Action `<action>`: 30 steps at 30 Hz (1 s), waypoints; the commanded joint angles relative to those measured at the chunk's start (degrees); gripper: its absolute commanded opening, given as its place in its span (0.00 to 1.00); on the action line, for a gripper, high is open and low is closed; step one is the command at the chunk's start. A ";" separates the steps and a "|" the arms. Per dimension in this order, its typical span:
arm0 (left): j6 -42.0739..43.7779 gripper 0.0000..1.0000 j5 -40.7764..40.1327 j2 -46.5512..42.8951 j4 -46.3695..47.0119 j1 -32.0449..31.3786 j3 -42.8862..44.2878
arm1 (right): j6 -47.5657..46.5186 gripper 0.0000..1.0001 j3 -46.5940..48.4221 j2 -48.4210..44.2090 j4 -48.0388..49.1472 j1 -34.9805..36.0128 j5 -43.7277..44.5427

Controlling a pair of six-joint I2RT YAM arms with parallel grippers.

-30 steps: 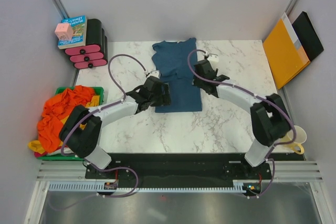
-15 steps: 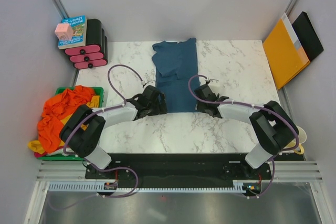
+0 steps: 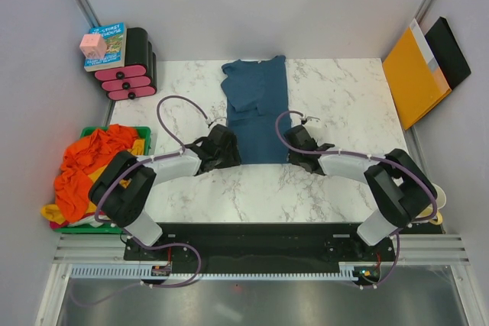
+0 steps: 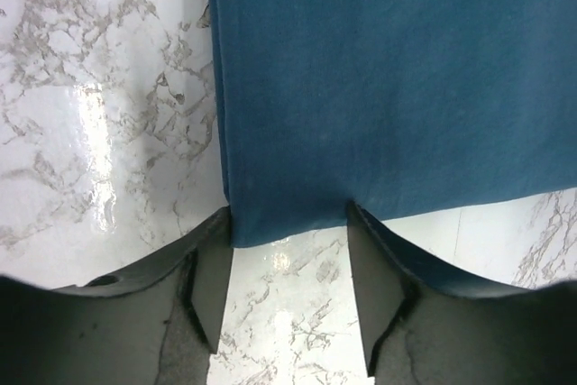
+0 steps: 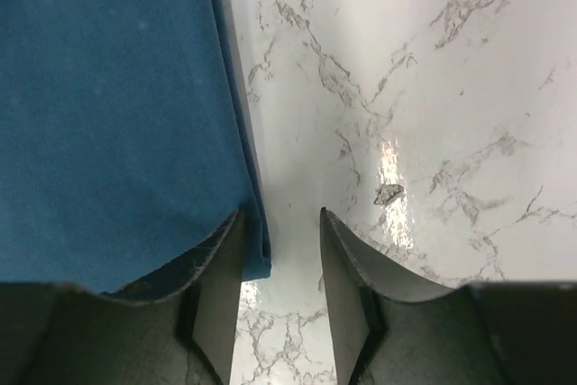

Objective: Fold and stack the t-shirts
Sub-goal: Grab one side of the 2/3 rectangular tshirt with both arms

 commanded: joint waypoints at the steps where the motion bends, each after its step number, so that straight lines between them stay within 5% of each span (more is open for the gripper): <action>1: -3.49 0.53 1.24 0.52 2.05 -0.16 -2.99 | 2.64 0.44 -4.98 -1.96 -0.58 0.99 -2.23; 6: -4.11 0.31 1.24 0.43 2.93 -0.16 -4.67 | 4.05 0.28 -8.32 -2.14 1.01 1.95 -3.20; 7: -4.20 0.12 1.33 0.43 3.19 -0.16 -4.93 | 4.23 0.24 -8.50 -2.14 1.27 2.13 -3.38; 9: -4.29 0.02 1.50 0.52 3.19 -0.16 -5.11 | 4.49 0.17 -8.85 -1.96 1.45 2.39 -3.38; 12: -4.46 0.02 1.42 -0.09 3.63 -0.25 -5.72 | 4.32 0.00 -9.03 -2.05 1.27 2.39 -3.46; 23: -5.08 0.02 -0.69 -9.23 0.30 -2.62 -11.17 | 8.79 0.00 -13.59 -11.09 -3.90 9.23 -0.31; 30: -12.54 0.02 -4.29 -20.91 -6.46 -12.97 -17.93 | 17.31 0.00 -19.65 -24.62 -13.13 16.36 1.11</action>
